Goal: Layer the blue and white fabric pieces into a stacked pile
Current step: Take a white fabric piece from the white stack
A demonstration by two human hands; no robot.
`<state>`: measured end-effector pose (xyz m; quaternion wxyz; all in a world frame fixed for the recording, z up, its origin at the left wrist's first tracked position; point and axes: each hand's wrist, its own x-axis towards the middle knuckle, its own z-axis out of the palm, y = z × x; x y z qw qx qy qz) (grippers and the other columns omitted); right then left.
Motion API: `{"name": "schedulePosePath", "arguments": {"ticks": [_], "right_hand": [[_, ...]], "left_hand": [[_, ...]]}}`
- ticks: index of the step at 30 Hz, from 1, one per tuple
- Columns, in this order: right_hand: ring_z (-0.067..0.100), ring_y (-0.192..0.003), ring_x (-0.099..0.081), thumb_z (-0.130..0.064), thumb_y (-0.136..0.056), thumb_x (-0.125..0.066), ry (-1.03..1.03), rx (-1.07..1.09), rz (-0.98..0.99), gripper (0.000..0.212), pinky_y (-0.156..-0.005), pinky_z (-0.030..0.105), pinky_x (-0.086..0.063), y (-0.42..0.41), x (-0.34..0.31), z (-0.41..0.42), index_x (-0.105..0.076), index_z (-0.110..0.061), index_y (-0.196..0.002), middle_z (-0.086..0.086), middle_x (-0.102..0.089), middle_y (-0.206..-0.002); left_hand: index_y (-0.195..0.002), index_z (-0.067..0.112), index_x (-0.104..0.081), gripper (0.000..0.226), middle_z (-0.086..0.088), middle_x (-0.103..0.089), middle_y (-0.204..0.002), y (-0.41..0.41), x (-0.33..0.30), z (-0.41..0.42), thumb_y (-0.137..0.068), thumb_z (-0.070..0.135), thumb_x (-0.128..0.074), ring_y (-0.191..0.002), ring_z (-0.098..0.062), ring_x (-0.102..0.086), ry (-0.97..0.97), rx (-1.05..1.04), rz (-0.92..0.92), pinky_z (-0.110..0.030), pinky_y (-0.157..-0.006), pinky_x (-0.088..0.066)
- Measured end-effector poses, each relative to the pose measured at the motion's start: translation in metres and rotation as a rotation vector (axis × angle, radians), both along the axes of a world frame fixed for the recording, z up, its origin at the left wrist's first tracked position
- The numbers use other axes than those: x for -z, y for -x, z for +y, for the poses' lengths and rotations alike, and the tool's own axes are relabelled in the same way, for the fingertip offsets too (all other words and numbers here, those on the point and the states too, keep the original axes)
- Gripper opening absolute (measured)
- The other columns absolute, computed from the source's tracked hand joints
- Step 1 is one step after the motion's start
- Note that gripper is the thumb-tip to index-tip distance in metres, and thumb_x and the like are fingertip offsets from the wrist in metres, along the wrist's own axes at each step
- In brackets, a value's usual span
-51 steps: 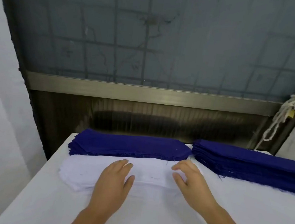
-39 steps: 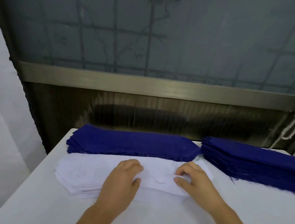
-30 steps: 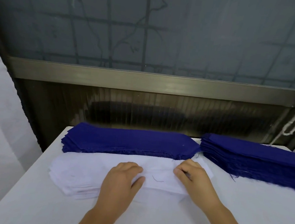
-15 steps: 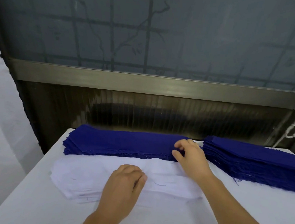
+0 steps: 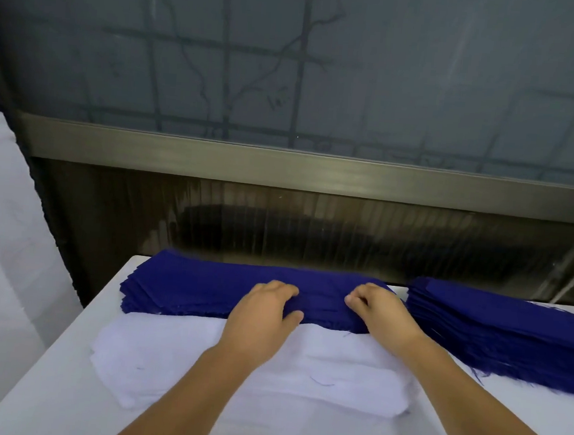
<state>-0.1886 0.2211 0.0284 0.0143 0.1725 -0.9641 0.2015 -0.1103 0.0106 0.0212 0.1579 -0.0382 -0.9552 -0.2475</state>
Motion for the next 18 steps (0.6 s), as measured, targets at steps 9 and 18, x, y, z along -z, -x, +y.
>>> {"name": "schedulePosePath", "arguments": {"ticks": [9,18], "right_hand": [[0.020,-0.083,-0.055,-0.032,-0.102,-0.040,0.140,-0.039,0.058,0.032,-0.081,0.037,-0.043,-0.001,-0.003,-0.003,-0.056,-0.015,-0.082,0.000,-0.058,-0.083],[0.003,-0.091,-0.053,-0.020,-0.096,-0.055,0.125,-0.109,0.132,0.013,-0.075,0.011,-0.041,-0.011,0.004,-0.005,-0.057,-0.032,-0.098,-0.018,-0.055,-0.098]], "left_hand": [[-0.122,0.026,-0.060,0.029,0.005,-0.058,-0.114,0.022,0.002,0.002,-0.101,0.034,-0.041,-0.101,-0.014,-0.049,0.180,-0.115,0.087,-0.029,-0.086,-0.047],[-0.119,0.026,-0.055,0.022,0.007,-0.058,-0.113,0.018,0.004,-0.011,-0.098,0.025,-0.047,-0.097,-0.011,-0.050,0.191,-0.129,0.145,-0.024,-0.080,-0.045]]}}
